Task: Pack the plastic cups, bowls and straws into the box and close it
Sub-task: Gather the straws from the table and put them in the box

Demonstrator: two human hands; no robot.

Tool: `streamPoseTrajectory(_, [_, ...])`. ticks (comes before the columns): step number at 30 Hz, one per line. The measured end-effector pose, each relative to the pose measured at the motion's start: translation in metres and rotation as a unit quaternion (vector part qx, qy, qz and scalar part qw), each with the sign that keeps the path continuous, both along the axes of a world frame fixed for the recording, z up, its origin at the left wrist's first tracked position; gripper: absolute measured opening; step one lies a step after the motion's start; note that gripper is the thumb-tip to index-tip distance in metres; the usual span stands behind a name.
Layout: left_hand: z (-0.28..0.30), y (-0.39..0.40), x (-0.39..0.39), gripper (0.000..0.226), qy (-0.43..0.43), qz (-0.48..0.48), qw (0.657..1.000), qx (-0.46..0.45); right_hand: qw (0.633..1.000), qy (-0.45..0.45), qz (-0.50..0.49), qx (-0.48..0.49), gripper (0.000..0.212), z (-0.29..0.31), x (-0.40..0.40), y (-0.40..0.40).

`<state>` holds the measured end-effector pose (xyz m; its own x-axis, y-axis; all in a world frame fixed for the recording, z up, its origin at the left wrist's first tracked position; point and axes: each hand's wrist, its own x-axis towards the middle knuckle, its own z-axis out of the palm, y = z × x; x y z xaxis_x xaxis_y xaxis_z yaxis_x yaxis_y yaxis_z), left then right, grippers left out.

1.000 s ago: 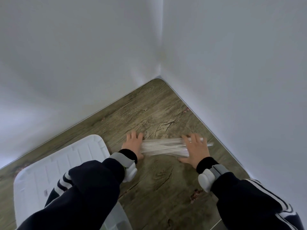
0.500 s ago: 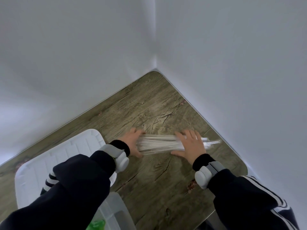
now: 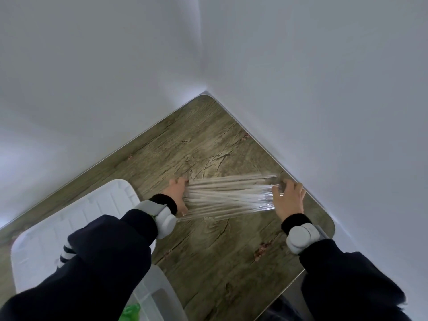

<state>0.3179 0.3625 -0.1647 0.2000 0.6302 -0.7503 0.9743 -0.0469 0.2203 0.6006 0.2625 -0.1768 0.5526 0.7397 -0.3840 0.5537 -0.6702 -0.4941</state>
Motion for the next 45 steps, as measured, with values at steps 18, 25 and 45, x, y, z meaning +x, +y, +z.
streamPoseTrajectory(18, [0.015,-0.006,0.006,0.088,0.100,0.065,0.990,-0.075,0.997,-0.057,0.059,-0.012,0.068,0.011,-0.004,-0.014])
streamPoseTrajectory(25, [0.023,-0.006,-0.012,0.092,0.072,0.053,0.995,0.041,0.806,-0.185,0.541,-0.155,0.148,0.016,-0.032,0.032])
streamPoseTrajectory(45, [0.008,-0.037,0.053,0.098,0.111,-0.183,0.974,0.069,0.811,-0.193,0.549,-0.056,0.059,-0.001,-0.017,0.020])
